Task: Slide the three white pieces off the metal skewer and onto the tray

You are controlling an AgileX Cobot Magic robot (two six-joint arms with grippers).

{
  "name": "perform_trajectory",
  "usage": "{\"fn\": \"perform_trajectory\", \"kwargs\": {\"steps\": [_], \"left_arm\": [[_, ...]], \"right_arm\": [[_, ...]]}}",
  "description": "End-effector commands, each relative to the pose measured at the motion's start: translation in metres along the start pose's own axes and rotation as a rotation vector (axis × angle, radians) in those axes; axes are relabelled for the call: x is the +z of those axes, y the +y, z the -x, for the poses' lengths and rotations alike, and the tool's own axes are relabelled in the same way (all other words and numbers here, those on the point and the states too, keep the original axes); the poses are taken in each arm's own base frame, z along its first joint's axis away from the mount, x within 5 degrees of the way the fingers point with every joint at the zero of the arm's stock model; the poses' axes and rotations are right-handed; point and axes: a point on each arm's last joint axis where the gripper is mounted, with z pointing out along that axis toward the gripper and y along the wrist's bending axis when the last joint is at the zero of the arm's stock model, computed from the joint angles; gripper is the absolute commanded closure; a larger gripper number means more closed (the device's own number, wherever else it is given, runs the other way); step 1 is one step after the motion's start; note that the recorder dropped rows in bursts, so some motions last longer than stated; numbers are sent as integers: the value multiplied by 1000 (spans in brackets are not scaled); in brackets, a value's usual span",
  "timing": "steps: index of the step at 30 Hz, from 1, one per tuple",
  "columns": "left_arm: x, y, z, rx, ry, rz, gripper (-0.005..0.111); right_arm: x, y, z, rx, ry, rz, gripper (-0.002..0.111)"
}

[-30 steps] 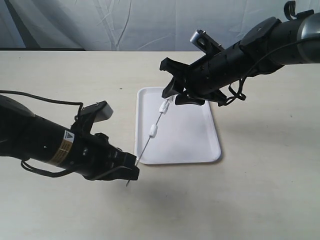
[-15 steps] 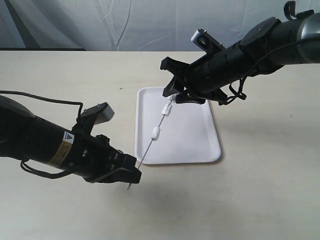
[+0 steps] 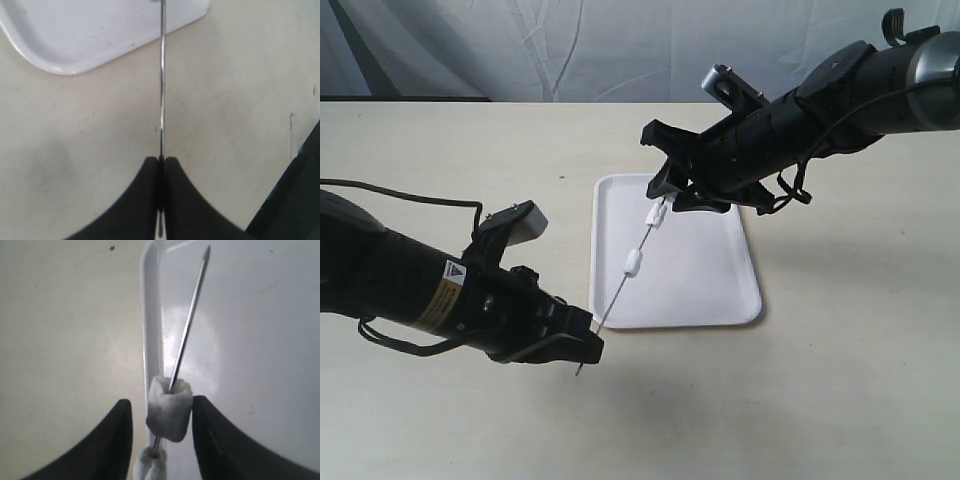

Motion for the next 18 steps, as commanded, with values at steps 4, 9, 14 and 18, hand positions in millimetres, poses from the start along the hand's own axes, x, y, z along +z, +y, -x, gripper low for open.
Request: {"fn": "perform_trajectory", "kwargs": {"steps": [4,9,14,18], "left_arm": [[-2,-2,-1,0,-1,-11,107],[-2,-1,-2,-1,1,-10,107],[-1,2,-8,-13,14,0,107],[0,7,-15,-24,24,25,107]], "right_arm": [[0,1,1,-15,-5,-2,75],[0,1,1,-15,-2,-1,88],[0,1,2,-15,-13,-5,86],[0,0,2,-15,-21,-8,86]]}}
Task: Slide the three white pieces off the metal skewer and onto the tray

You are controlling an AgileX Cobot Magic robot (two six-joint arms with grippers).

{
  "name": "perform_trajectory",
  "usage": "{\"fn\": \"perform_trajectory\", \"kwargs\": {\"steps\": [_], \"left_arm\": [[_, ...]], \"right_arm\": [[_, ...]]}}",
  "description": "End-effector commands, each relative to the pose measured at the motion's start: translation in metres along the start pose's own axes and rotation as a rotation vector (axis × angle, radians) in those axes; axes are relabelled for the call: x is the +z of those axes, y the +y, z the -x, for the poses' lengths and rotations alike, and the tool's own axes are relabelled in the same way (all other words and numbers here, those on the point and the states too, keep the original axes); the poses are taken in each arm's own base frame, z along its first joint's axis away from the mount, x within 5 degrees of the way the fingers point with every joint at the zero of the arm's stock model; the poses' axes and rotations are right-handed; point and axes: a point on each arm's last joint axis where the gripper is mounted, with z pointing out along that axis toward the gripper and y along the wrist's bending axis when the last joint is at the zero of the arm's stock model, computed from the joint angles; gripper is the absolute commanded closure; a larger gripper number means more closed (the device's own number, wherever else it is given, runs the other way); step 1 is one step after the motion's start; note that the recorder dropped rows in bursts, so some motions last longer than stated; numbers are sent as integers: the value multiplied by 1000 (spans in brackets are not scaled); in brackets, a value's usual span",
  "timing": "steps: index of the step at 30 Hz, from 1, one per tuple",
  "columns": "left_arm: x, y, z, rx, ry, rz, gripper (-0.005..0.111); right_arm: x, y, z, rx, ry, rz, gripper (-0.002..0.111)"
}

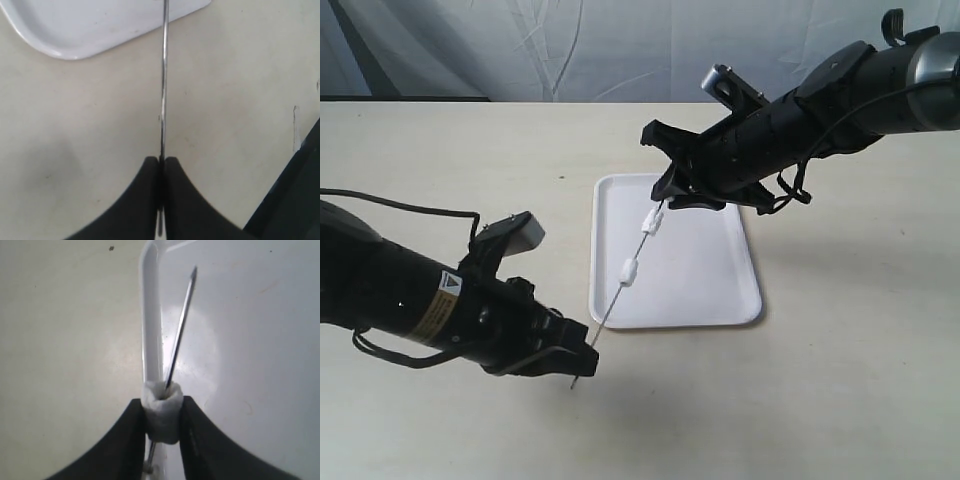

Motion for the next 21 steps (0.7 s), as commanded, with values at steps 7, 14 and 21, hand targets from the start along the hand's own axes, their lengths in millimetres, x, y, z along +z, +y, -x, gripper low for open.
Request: {"fn": "perform_trajectory", "kwargs": {"steps": [7,14,21], "left_arm": [[0,6,-13,-22,24,20,107],[1,9,-27,-38,63,16,107],[-5,10,-37,-27,48,45,107]], "right_arm": [[0,0,3,-15,-26,-10,86],[-1,-1,7,-8,-68,-22,86],[-1,-2,10,-8,-109,-37,86]]}}
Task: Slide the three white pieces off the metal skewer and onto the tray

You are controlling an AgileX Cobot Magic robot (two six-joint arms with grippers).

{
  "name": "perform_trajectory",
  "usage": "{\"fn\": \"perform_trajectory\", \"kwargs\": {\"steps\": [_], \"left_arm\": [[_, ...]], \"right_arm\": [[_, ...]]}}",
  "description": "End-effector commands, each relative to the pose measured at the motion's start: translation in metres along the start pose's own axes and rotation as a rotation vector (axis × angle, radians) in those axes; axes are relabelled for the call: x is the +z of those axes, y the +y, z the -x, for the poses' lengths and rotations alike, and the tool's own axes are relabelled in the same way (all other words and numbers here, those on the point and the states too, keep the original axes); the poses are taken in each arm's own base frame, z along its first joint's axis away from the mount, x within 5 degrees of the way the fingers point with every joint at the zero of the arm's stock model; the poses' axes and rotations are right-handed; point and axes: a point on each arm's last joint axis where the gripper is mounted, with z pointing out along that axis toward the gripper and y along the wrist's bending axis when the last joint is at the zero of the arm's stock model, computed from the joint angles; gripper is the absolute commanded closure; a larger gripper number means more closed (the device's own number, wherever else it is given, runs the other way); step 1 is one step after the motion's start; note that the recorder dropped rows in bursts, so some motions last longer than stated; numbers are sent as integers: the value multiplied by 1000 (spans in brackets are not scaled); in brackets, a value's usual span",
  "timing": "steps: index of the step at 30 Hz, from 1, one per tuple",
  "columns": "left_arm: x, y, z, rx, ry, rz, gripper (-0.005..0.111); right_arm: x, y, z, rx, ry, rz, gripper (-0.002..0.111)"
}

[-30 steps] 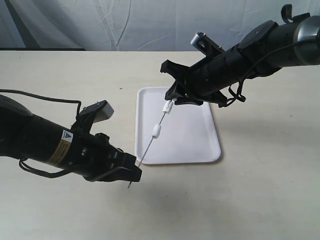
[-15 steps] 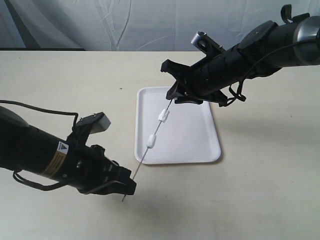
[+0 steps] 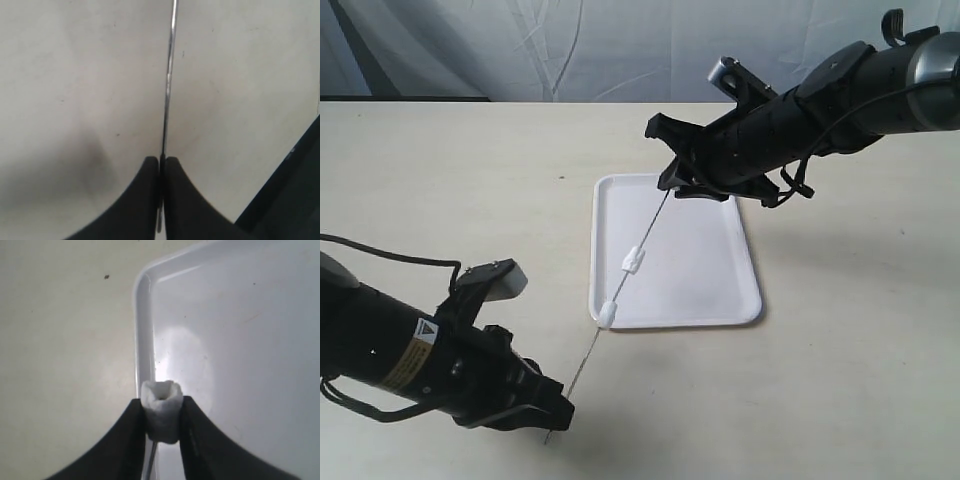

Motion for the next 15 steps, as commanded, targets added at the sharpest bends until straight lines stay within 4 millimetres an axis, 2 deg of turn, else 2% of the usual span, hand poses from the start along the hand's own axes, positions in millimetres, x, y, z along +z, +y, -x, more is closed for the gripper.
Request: {"fn": "perform_trajectory", "kwargs": {"steps": [1,6,11,15], "left_arm": [[-5,-1,-4,-9,-26,16,107],[-6,2,-5,-8,-36,39,107],[-4,9,-15,-30,-25,82,107],[-5,9,-14,-16,-29,83,107]], "right_arm": [[-1,0,4,-8,-37,-10,86],[-1,0,5,-10,-50,-15,86],[-1,-2,7,-25,-75,-31,86],[12,-11,-3,-45,22,-46,86]]}}
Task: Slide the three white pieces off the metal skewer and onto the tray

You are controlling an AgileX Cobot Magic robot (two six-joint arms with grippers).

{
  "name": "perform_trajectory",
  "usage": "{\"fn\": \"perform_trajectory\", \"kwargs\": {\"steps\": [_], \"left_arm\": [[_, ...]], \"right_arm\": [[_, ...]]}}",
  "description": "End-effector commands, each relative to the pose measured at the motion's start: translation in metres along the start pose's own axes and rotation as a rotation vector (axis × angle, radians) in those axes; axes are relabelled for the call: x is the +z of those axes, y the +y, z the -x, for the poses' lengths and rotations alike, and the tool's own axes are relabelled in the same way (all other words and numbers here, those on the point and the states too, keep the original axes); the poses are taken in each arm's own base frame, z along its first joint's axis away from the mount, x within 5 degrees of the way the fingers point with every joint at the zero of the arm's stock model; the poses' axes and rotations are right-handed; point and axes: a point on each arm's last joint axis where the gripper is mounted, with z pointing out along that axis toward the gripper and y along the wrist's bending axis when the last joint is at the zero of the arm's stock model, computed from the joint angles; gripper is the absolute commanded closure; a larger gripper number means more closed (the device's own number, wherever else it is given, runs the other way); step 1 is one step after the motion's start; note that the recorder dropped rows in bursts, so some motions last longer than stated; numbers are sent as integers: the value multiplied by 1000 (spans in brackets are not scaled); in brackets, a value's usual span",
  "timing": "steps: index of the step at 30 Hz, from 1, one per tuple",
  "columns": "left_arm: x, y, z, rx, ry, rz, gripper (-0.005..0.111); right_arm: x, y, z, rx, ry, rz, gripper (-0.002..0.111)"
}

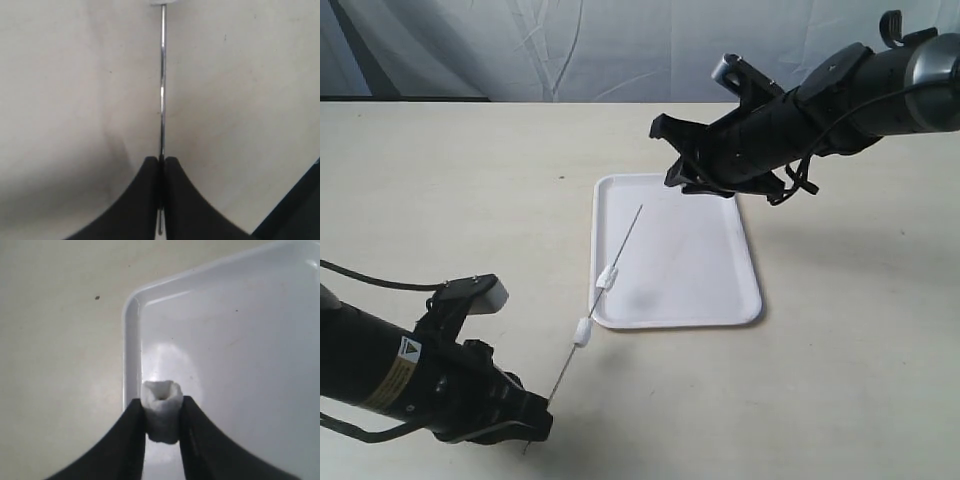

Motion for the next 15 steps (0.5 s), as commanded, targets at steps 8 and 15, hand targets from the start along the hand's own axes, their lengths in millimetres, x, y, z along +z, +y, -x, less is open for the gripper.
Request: {"fn": "perform_trajectory", "kwargs": {"steps": [8,15], "left_arm": [[-11,-11,20,57,-95,-9,107],[-12,-8,33,61,-148,50,107]], "right_arm": [[30,-16,-25,28,210,1,61],[19,-4,-32,-29,309,87,72]]}}
